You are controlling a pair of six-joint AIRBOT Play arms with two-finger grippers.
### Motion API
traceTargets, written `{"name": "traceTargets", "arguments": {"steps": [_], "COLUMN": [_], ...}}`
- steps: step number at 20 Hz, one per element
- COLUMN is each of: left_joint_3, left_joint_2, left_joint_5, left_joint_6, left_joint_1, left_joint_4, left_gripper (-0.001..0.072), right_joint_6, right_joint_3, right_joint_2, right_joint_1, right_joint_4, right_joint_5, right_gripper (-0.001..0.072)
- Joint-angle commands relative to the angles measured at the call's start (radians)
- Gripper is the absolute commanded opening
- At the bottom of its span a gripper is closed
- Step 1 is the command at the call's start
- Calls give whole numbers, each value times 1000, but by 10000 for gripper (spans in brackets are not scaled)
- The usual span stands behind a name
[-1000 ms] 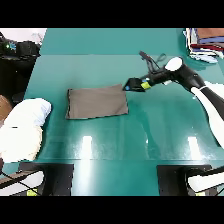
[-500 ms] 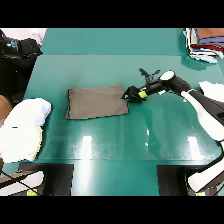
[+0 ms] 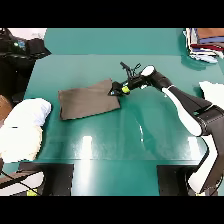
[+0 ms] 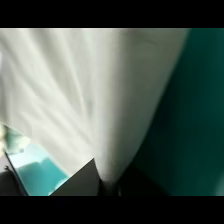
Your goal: Fold the shirts.
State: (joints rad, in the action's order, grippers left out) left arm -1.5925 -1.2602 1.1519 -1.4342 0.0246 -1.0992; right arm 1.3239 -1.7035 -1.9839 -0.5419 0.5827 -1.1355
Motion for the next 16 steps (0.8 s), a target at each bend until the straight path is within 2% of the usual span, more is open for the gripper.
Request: {"name": "traceTargets", "arguments": {"steps": [1,6,8,12,16], "left_joint_3": [0,0,0,0,0], "left_joint_2": [-1,-1,-1,-1,-1], "left_joint_5": [-13,-27,-28,-36,-46], "left_joint_6": [3,2,2,-6,-26], "left_joint_1": [-94,-187,-192,-192,-192], "left_joint_4": [3,5,12,12,13], "left_gripper": [27,26,26,27,26], "right_joint_6": [4,100,121,153,153], "right_joint_3": [-34,-34,-34,-34,-33], "right_joint_2": [48,243,317,421,433], "right_joint_1": [69,329,459,762,1007], "right_joint_4": [42,346,417,467,459], "right_joint_5": [-16,-86,-98,-106,-105], "right_gripper": [18,18,18,18,18]}}
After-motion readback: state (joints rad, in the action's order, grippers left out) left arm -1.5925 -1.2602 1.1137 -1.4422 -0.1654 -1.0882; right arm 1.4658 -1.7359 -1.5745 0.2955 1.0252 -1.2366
